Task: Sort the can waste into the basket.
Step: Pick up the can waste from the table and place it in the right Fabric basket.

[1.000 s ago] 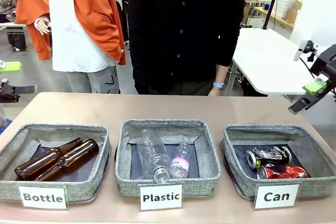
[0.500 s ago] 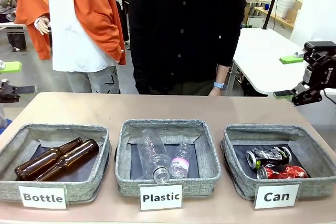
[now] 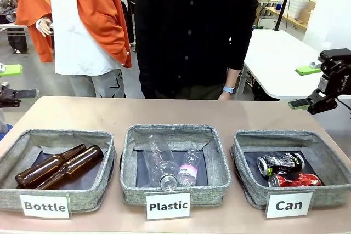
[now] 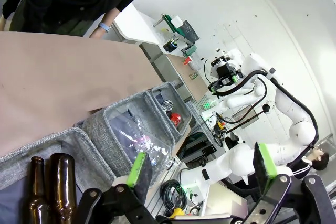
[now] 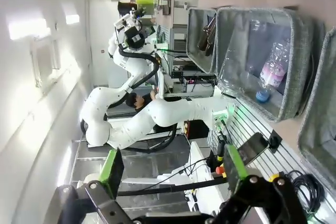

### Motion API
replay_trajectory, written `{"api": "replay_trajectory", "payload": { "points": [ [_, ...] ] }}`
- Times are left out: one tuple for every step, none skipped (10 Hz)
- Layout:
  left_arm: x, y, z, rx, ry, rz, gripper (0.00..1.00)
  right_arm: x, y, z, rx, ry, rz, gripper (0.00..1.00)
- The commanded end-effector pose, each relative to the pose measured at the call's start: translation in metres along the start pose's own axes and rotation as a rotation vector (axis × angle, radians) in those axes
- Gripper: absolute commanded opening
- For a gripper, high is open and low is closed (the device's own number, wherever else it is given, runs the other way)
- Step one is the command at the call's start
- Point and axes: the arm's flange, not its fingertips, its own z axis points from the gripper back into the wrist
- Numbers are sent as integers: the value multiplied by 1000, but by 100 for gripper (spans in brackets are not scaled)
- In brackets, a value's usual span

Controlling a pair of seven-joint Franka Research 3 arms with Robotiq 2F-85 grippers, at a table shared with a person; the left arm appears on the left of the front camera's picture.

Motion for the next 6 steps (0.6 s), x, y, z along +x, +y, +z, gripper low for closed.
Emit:
{"api": "replay_trajectory", "payload": {
  "points": [
    [1,-2,0,-3,-14,2,100,1,2,6,2,6,17,100],
    [1,-2,0,-3,-14,2,100,1,2,6,2,6,17,100],
    [1,-2,0,-3,-14,2,100,1,2,6,2,6,17,100],
    [1,-2,0,-3,-14,2,100,1,2,6,2,6,17,100],
    [1,-2,0,-3,-14,2,100,1,2,6,2,6,17,100],
    [1,-2,0,-3,-14,2,100,1,2,6,2,6,17,100]
  ]
}}
